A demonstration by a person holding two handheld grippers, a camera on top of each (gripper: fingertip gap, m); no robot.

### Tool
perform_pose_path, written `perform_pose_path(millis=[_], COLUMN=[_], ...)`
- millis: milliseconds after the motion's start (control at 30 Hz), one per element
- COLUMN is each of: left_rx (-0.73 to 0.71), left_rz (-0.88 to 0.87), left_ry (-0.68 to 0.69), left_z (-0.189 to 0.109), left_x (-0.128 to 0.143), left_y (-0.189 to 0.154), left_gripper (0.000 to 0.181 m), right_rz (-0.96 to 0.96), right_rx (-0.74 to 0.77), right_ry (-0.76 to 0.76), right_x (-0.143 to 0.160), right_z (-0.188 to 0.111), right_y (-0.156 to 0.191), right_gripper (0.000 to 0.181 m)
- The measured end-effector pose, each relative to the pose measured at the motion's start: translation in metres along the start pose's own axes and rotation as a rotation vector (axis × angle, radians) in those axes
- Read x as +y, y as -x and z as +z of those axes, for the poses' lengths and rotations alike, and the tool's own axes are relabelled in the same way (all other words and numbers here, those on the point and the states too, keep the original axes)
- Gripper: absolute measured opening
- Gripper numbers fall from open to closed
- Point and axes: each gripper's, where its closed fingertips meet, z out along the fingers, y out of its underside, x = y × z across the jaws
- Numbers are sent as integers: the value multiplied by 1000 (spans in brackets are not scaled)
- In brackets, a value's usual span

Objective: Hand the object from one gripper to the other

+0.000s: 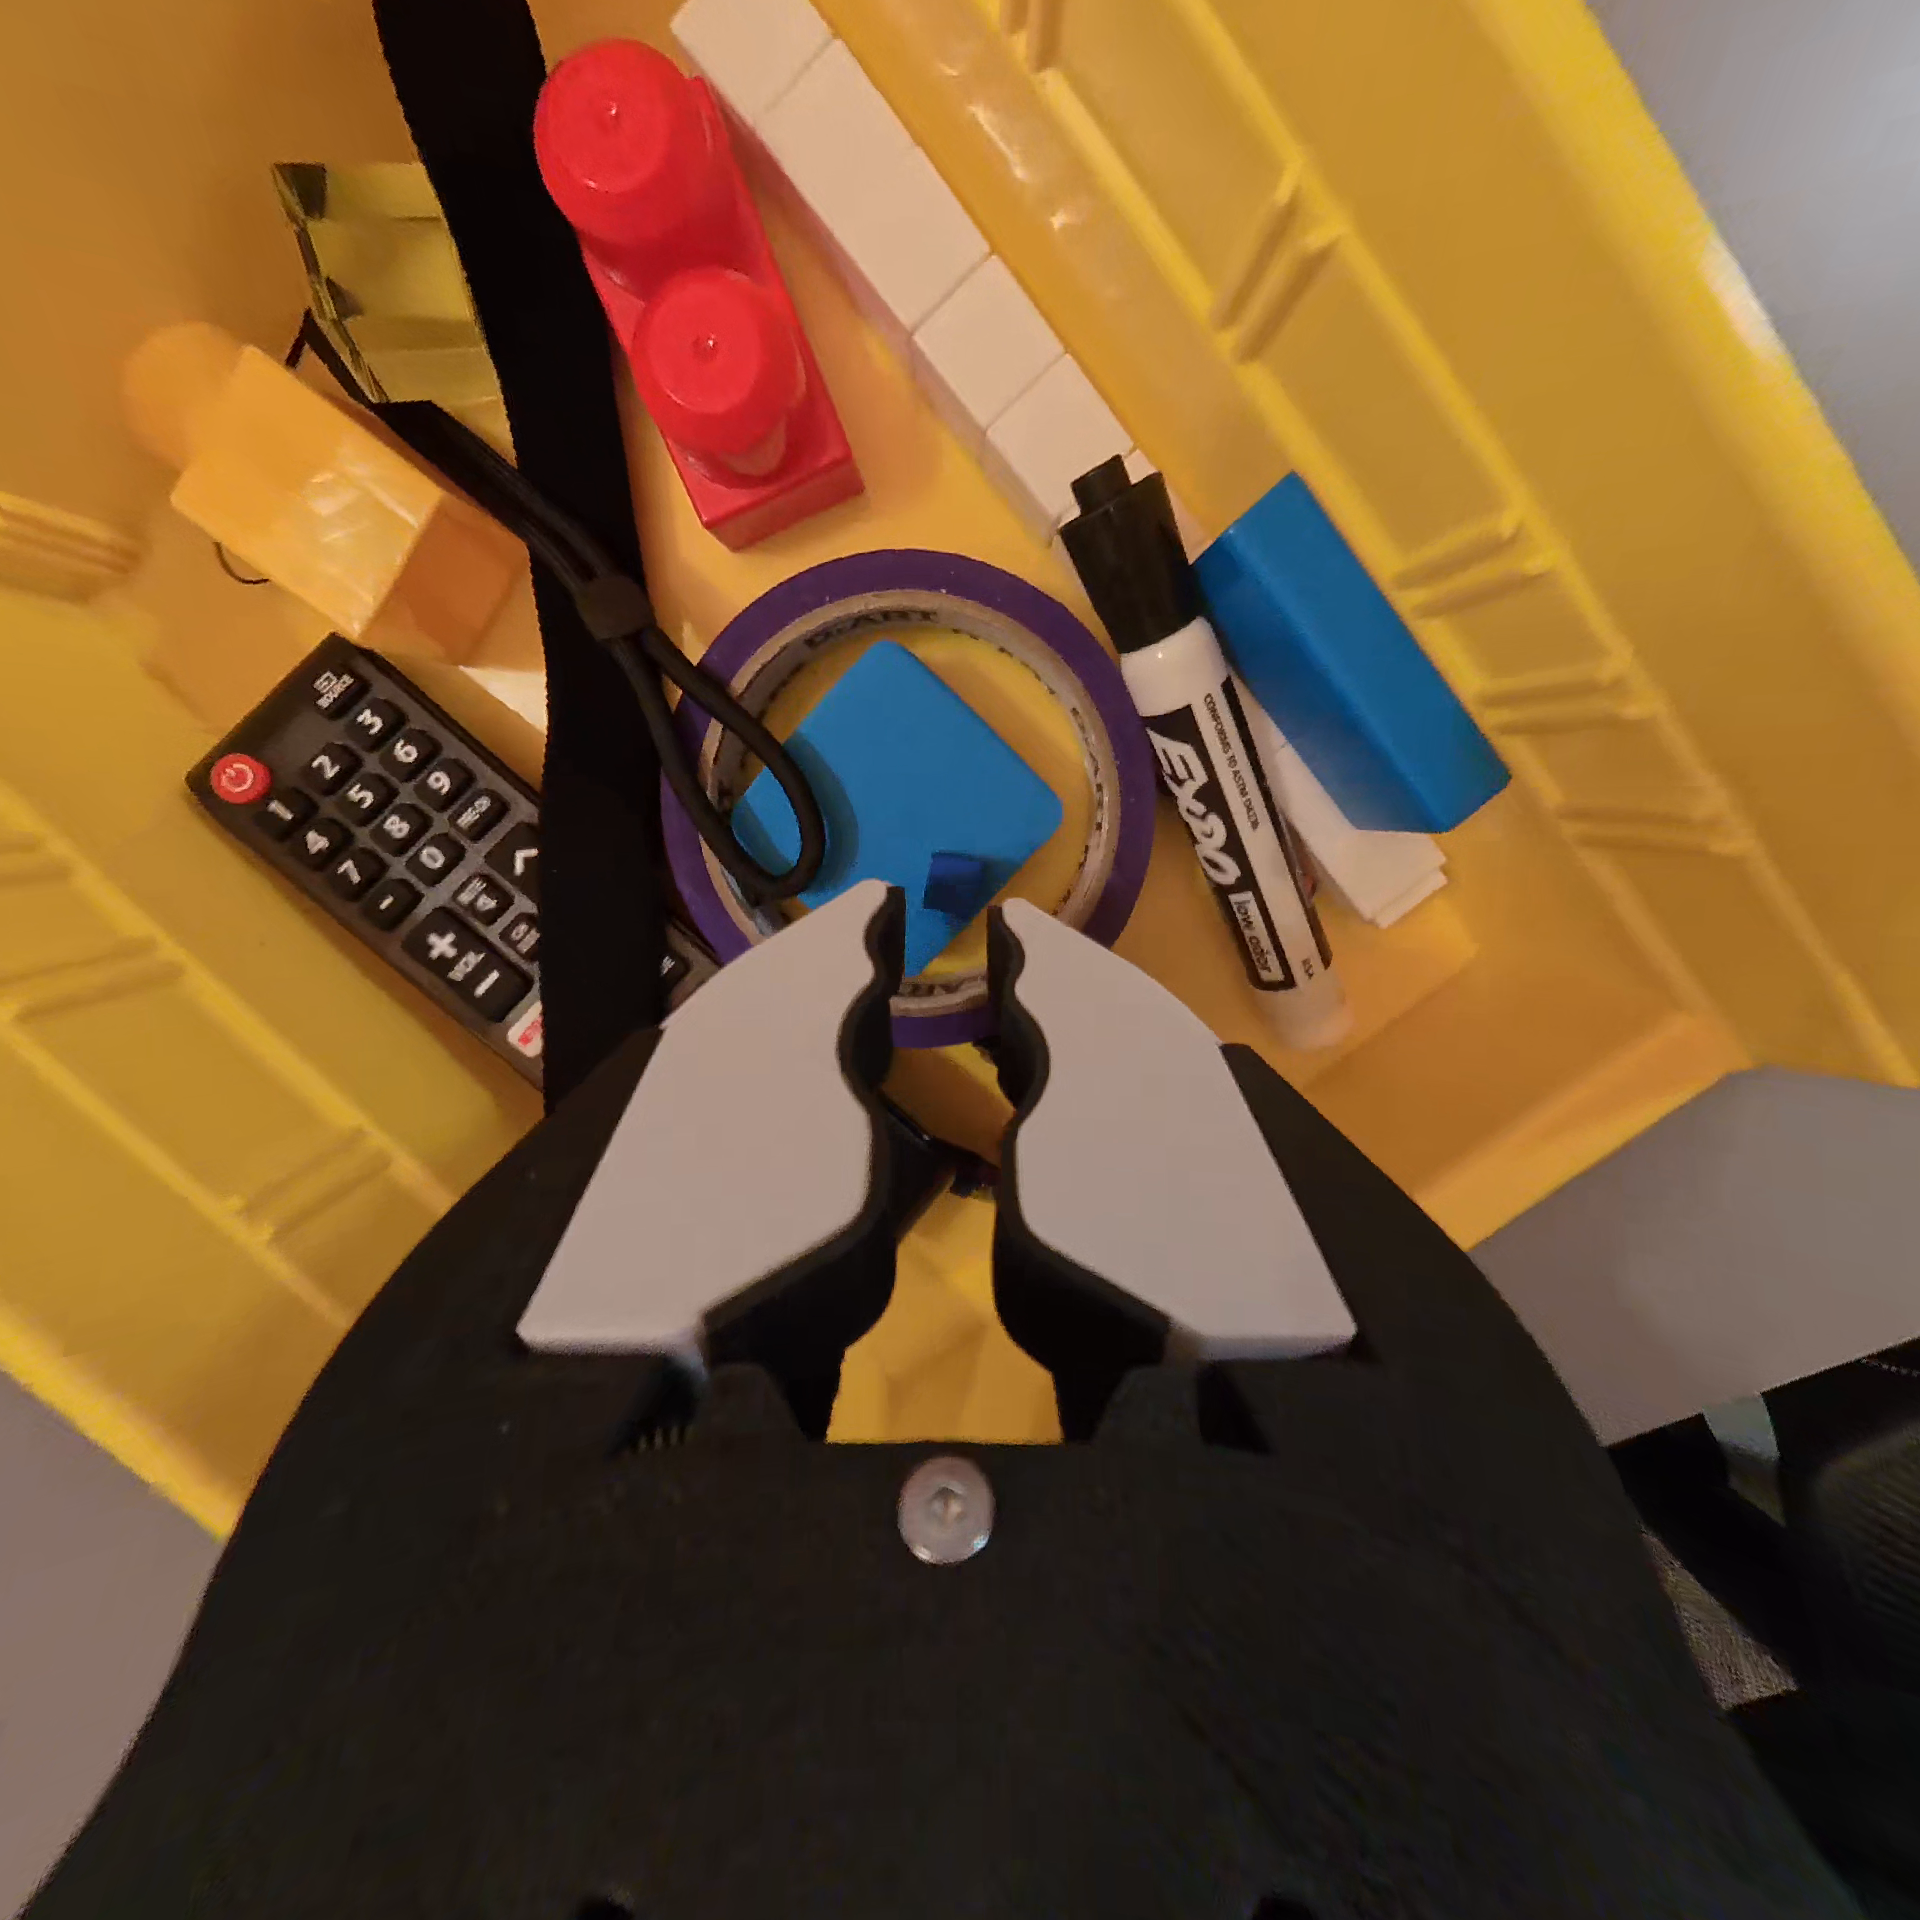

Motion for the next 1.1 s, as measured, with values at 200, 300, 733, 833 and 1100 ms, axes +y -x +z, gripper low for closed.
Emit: perform_pose_path(millis=[200,300,733,833,1100], left_rx=[28,23,9,113,730], left_rz=[-2,-1,44,115,323], left_ry=[16,25,-252,-542,-964], left_z=[9,12,-42,-89,-178], left_x=[2,3,-34,-76,-150], left_y=[-2,-1,-15,-52,-250], left_gripper=[16,15,12,12,13], right_rz=[-10,-8,-6,-9,77], right_rx=[-3,-4,-7,-10,64], right_ry=[8,7,5,3,-124], right_x=[1,1,0,-1,-18], right_z=[2,2,3,4,-13], right_y=[2,2,4,5,-4], right_gripper=[40,40,39,39,43])
